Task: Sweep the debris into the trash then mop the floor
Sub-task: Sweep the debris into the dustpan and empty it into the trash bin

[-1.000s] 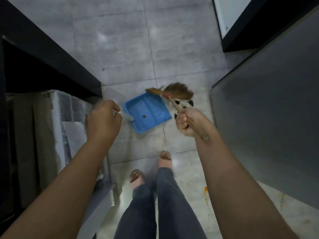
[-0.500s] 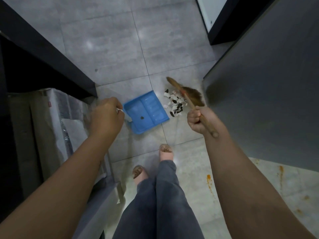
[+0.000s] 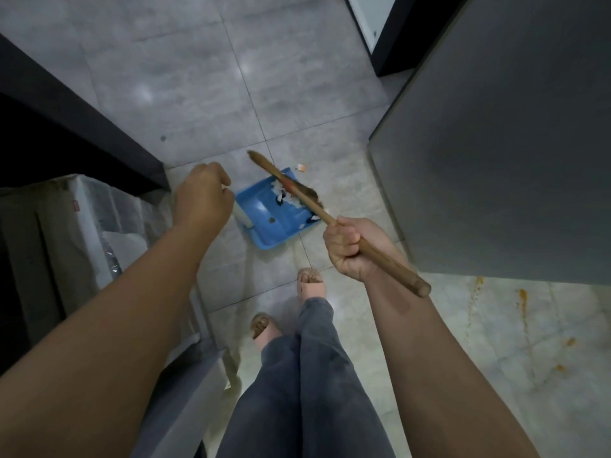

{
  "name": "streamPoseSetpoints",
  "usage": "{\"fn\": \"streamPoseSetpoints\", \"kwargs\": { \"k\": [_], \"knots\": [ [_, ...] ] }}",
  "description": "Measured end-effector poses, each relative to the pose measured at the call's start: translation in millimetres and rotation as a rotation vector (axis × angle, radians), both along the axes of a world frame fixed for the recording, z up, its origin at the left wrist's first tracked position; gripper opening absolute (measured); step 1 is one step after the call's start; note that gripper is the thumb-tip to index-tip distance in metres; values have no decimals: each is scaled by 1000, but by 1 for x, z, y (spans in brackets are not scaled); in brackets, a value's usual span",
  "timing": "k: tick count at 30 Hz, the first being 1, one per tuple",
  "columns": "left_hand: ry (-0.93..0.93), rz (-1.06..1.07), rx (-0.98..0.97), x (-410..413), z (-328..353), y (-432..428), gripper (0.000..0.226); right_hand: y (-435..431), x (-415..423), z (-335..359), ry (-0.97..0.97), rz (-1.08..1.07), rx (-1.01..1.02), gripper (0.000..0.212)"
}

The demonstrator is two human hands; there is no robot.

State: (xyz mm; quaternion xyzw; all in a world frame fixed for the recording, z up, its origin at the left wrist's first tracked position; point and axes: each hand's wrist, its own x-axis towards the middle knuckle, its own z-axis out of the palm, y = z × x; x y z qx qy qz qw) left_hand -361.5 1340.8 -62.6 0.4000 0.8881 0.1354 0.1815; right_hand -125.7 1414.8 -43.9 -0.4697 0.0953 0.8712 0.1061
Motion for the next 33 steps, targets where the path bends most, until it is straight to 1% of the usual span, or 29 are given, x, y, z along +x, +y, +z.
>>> {"fn": "streamPoseSetpoints", "kwargs": {
  "k": [3,7,11,15,19,23,25,28,33],
  "knots": [
    [-2,-4,-6,1,0,-6,16,-1,11,16,-11,-33,42,40],
    [-2,-11,-1,4,2,-14,15,4,28,22,-80,-52,110,40],
    [1,-28,-25,12,3,-19,17,5,30,8,-118,-130,86,37],
    [5,-13,-51,21,3,-15,16,-8,16,-8,-83,-232,21,39],
    [-3,17,-84,21,3,-11,18,-21,0,-3,16,-295,-29,30],
    [-16,74,-59,15,5,-14,19,-23,-8,23,73,-255,-8,32],
    [-56,119,-25,14,6,-19,19,-22,-10,37,83,-230,23,31],
    [-103,185,24,14,8,-27,18,-16,-14,53,61,-184,72,33],
    [-75,279,42,12,10,-27,20,14,-28,51,30,-124,122,36]
  ]
}}
